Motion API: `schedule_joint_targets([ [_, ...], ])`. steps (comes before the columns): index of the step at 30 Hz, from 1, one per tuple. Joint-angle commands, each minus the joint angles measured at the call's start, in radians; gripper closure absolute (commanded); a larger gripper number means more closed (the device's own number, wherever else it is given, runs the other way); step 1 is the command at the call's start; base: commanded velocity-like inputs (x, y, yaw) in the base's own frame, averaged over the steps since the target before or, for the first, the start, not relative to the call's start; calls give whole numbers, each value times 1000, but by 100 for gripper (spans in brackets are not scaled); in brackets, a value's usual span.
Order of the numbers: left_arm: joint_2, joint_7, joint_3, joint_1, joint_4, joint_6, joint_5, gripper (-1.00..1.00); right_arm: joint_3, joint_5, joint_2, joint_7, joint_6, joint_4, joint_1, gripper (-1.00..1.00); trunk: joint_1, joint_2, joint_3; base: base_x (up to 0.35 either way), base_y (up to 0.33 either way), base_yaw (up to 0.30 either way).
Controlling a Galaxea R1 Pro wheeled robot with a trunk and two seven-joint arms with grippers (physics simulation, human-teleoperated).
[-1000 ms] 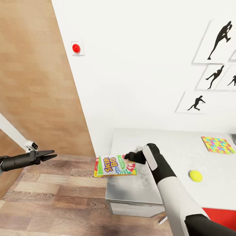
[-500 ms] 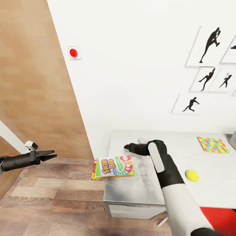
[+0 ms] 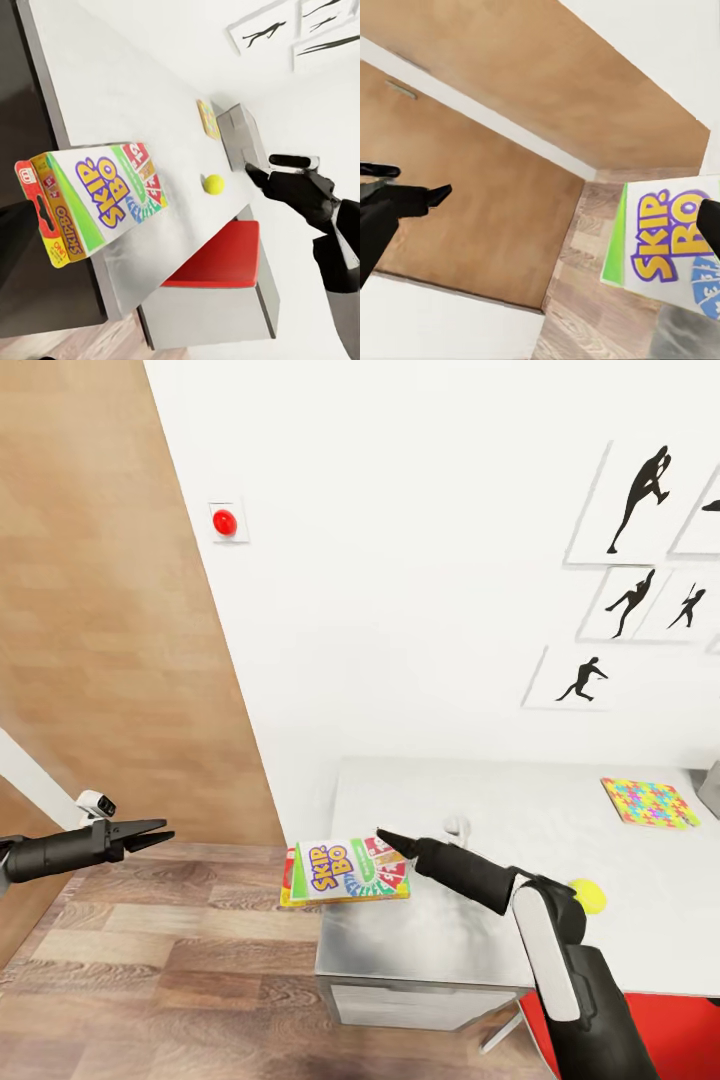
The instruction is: Put all the toys in the child's room - the three board games (two on the bed and one on the table), the two jigsaw puzzles on the table, and the tennis ball on the table - inside the toy box on the table in the child's room.
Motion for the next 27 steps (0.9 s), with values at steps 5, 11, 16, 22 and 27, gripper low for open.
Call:
schedule_joint_targets([
  [5, -1, -4, -1, -1, 0, 6, 0, -100, -39, 3, 1, 273, -92, -6, 76, -100, 1, -2, -2, 0, 0, 0],
  [11, -3, -4, 0, -1, 0, 4, 0, -100, -53, 3, 0, 367, -117, -6, 89, -100, 1, -2, -2, 3, 61, 0],
  [16, -5, -4, 1, -1, 0, 4, 0, -100, -69, 4, -1, 383, -123, -6, 91, -100, 1, -2, -2, 43, 132, 0],
  [22, -5, -4, 2, -1, 0, 4, 0, -100, -82, 4, -1, 392, -123, -6, 92, -100, 1, -2, -2, 23, 48, 0],
  [27, -5, -4, 2, -1, 0, 4, -1, -100, -83, 4, 0, 394, -124, -6, 92, -100, 1, -2, -2, 118, 145, 0],
])
